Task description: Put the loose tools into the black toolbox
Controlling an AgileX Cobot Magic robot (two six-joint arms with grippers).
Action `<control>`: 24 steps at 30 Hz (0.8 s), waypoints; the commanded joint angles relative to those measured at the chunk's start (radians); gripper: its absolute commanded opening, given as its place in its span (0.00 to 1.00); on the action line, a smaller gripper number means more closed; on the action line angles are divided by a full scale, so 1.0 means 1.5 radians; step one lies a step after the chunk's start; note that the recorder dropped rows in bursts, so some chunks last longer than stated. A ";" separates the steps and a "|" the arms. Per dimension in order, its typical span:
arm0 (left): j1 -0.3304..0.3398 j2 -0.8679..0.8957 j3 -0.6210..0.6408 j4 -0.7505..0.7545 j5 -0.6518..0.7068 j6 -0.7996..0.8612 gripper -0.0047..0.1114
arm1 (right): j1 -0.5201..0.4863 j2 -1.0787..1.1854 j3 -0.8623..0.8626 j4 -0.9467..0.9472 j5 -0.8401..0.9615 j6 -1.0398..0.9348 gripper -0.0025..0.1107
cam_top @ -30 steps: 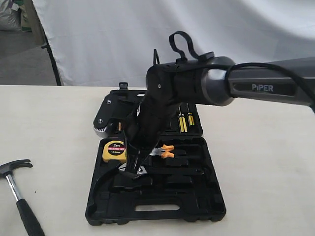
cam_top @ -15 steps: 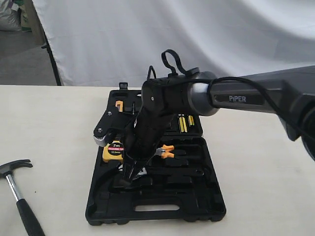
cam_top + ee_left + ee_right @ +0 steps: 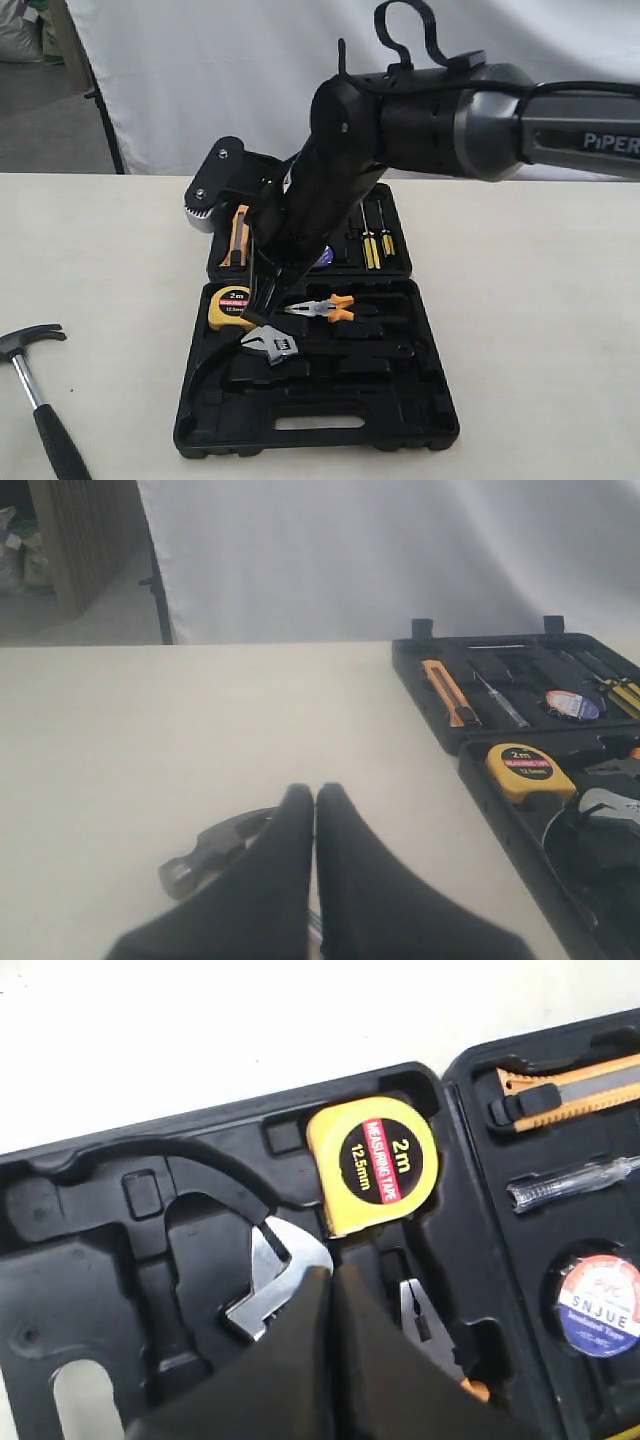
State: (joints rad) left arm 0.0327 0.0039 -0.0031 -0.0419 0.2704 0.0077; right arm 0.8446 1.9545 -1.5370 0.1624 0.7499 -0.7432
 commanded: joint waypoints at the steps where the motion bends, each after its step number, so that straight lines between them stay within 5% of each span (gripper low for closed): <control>1: -0.006 -0.003 0.002 0.003 -0.001 -0.005 0.05 | -0.001 0.062 0.006 0.000 -0.009 0.009 0.02; 9: -0.006 -0.003 0.002 0.005 -0.001 -0.005 0.05 | -0.002 0.271 -0.028 -0.075 0.124 0.071 0.02; 24: -0.006 -0.003 0.002 0.005 -0.001 -0.005 0.05 | 0.005 0.024 -0.091 -0.069 0.080 0.096 0.02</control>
State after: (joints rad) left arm 0.0327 0.0032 -0.0031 -0.0419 0.2690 0.0077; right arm 0.8540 2.0571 -1.6656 0.0692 0.8937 -0.6088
